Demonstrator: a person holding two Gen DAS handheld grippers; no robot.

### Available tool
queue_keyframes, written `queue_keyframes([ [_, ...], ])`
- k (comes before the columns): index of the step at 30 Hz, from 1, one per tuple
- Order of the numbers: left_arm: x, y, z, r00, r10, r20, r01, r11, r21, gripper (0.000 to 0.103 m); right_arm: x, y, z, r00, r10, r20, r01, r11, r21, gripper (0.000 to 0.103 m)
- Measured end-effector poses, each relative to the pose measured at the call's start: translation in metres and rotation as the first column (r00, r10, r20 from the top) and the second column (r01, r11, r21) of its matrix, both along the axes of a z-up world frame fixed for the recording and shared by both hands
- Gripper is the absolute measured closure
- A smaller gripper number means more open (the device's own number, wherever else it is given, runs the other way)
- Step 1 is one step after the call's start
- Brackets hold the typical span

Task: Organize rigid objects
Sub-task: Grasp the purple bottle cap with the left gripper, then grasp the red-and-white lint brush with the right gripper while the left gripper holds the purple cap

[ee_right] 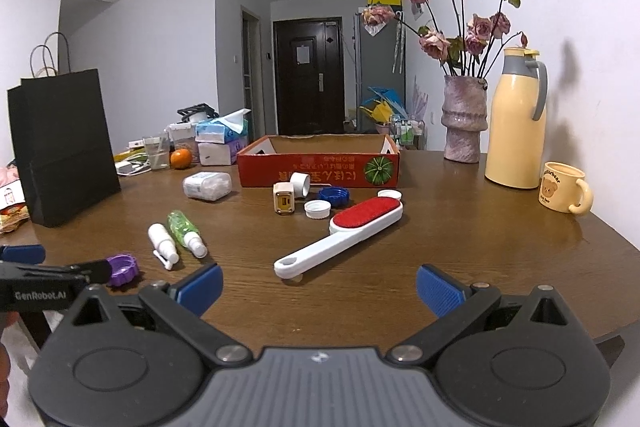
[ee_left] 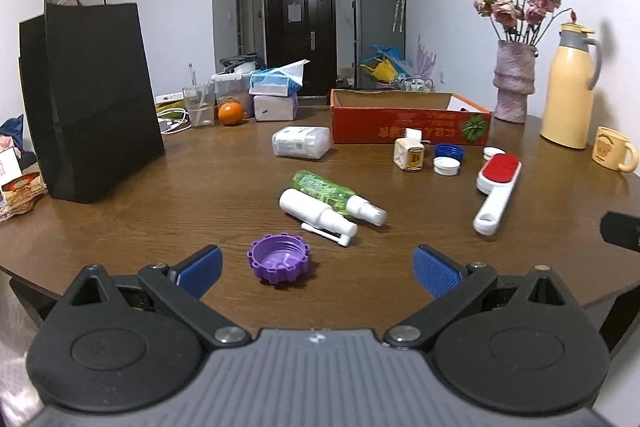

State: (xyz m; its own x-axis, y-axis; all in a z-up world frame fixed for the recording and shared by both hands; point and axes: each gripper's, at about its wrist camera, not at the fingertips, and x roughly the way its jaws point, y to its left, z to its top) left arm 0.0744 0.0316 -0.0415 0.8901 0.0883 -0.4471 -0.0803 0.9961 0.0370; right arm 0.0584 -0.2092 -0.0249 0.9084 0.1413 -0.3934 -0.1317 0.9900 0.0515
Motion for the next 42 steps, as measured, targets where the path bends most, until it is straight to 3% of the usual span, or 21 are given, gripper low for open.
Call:
queue_keyframes([
  [18,0.079,0.037,-0.042,0.992,0.03,-0.126,-0.031,0.999,-0.011,0.003,0.072,0.02,-0.025,0.995,-0.024,-0.099,0.019,0.999,-0.045,0.0],
  [19,0.082,0.039,-0.043,0.991,0.032,-0.132,-0.034,0.999,-0.013,0.006,0.075,0.021,-0.026,0.994,-0.023,-0.103,0.019,0.999,-0.047,0.0],
  [21,0.088,0.041,-0.046,0.99,0.022,-0.142,-0.025,1.0,-0.017,0.022,0.082,0.025,-0.027,0.994,-0.023,-0.109,0.018,0.999,-0.051,0.0],
  [23,0.095,0.044,-0.049,0.985,-0.012,-0.17,0.006,0.999,-0.037,0.048,0.087,0.027,-0.028,0.993,-0.021,-0.115,0.015,0.998,-0.054,0.0],
  [31,0.104,0.049,-0.047,0.985,-0.021,-0.17,0.013,0.999,-0.052,0.048,0.111,0.034,-0.028,0.991,-0.027,-0.131,0.018,0.997,-0.071,0.0],
  [42,0.125,0.052,-0.019,0.992,-0.012,-0.129,0.004,0.998,-0.057,0.048,0.162,0.033,-0.028,0.984,-0.093,-0.151,0.079,0.992,-0.096,0.0],
])
